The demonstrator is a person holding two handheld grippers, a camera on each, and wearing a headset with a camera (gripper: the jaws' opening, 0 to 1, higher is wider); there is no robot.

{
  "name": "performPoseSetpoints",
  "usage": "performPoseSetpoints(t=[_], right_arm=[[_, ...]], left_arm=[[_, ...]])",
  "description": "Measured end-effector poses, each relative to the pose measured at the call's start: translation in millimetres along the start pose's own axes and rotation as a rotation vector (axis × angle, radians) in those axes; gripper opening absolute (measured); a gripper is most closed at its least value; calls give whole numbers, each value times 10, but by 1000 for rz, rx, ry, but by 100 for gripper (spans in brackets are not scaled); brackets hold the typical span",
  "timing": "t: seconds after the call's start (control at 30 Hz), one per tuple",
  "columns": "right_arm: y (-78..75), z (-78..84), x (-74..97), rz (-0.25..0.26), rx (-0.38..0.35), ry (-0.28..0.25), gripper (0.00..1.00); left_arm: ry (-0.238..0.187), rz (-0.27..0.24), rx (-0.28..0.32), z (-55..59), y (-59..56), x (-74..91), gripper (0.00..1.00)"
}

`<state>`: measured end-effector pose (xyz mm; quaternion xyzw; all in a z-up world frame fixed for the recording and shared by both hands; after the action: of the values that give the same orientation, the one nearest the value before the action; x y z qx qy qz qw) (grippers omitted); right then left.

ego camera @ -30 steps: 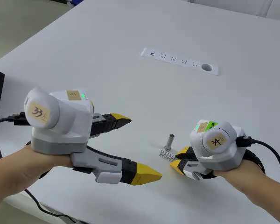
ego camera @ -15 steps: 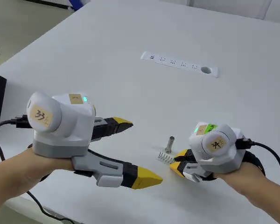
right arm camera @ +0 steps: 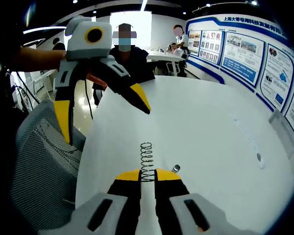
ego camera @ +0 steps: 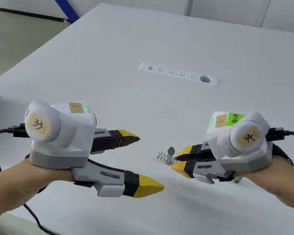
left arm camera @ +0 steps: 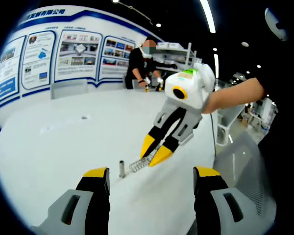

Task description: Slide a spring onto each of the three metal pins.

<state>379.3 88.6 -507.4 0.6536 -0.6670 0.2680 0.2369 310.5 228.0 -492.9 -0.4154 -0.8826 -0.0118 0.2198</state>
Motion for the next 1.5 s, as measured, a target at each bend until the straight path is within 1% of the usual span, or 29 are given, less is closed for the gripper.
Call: performPoseSetpoints(t=[0.03, 0.1, 0.2, 0.27, 0.33, 0.4, 0.47, 0.53, 0.63, 0.7, 0.77, 0.87, 0.97, 1.0, 1.03, 1.1, 1.27, 1.33, 1.37, 1.4, 1.43, 1.5], right_arm=[[20, -46, 59, -6, 21, -3, 10], [51, -116, 142, -3, 63, -8, 10], [96, -177, 221, -12, 93, -11, 10], [141, -211, 259, -28, 105, -21, 10], [170, -241, 295, -37, 135, -27, 10], [202, -273, 341, -64, 151, -41, 10], [235, -289, 371, -77, 182, -35, 10], [266, -291, 388, -81, 212, -22, 10], [306, -304, 401, -87, 230, -18, 10], [331, -326, 411, -93, 235, -23, 10], [351, -356, 419, -98, 240, -33, 10], [366, -378, 422, -101, 251, -33, 10], [374, -385, 425, -103, 266, -27, 10], [376, -385, 427, -104, 267, -26, 10], [379, -387, 430, -104, 268, -26, 10], [392, -389, 434, -107, 275, -21, 10], [422, -373, 423, -115, 306, 9, 10], [420, -370, 424, -114, 310, 14, 10], [418, -367, 428, -114, 310, 16, 10], [417, -368, 433, -114, 310, 15, 10], [417, -370, 444, -116, 310, 12, 10], [415, -371, 458, -125, 312, 10, 11]], left_arm=[[-11, 5, -14, -38, -14, -7, 66], [-30, 14, -22, -94, -32, -24, 59], [-38, 24, -43, -145, -53, -52, 52], [-35, 37, -52, -158, -71, -68, 49], [-30, 54, -60, -158, -95, -75, 43], [-22, 78, -70, -164, -138, -72, 37], [-24, 88, -75, -173, -161, -68, 33], [-27, 95, -77, -182, -171, -64, 30], [-28, 104, -79, -197, -186, -59, 26], [-29, 128, -74, -221, -221, -55, 23], [-19, 141, -88, -232, -249, -57, 20], [1, 145, -106, -218, -257, -58, 15], [1, 151, -109, -213, -263, -52, 14], [-2, 151, -115, -217, -265, -48, 14], [-6, 151, -133, -219, -270, -43, 13], [-8, 156, -141, -217, -282, -42, 13], [10, 166, -157, -185, -311, -71, 12], [14, 166, -150, -180, -312, -77, 11], [7, 170, -142, -180, -314, -79, 11], [3, 171, -147, -179, -315, -78, 11], [-5, 172, -161, -181, -319, -73, 10], [-8, 175, -173, -184, -333, -72, 10]])
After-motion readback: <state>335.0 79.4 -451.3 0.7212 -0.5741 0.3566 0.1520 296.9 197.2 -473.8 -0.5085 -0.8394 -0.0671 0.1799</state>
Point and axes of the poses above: the centre of the closed fingertips' face, and the gripper's own axes: x roughly backward along the fingers, y roughly to its left, z roughly out of its underside, the point moved 8 cm from there along x, roughly backward along the fingers, and after that the axes turned 1 degree about -x, right-handed, at the moved point
